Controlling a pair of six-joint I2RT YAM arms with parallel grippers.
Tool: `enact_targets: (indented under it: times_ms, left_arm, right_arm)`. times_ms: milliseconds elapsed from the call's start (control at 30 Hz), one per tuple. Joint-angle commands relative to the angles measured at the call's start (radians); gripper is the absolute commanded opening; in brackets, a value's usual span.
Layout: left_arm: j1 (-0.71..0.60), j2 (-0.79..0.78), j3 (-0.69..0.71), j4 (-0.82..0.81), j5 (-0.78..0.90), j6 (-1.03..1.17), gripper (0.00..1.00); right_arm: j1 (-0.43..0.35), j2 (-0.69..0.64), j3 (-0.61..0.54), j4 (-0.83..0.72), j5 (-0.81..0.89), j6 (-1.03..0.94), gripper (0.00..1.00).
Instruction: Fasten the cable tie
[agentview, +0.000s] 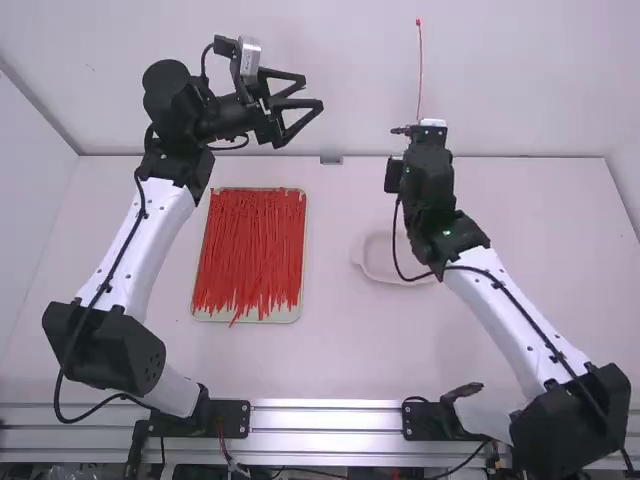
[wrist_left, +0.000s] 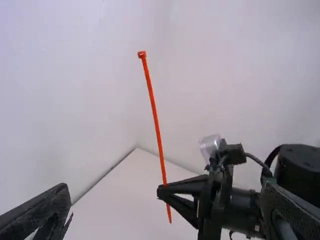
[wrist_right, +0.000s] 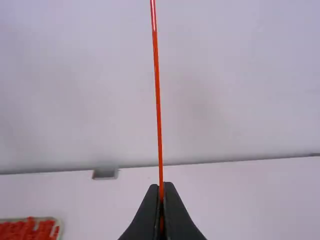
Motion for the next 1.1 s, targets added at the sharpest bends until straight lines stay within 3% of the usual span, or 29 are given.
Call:
enact_targets:
  times_ms: [0,567,867,1067]
  left_arm:
    - [-0.002,0.002,0.026,0.004,-0.006,0.002,0.99]
    - [-0.003,0.002,0.026,0.014,-0.086,-0.221,0.99]
    - [-0.088,0.002,0.026,0.096,-0.086,-0.283,1.0]
    - [-0.114,0.002,0.026,0.091,-0.127,-0.282,0.9]
  right_arm:
    - [0.039,0.0,0.034,-0.016,0.176,-0.024,0.0]
    - [0.336,0.001,0.032,-0.034,0.798,-0.032,0.0]
    - [0.413,0.034,0.032,-0.032,0.839,-0.054,0.0]
    - [0.458,0.089,0.032,-0.001,0.905,-0.078,0.0]
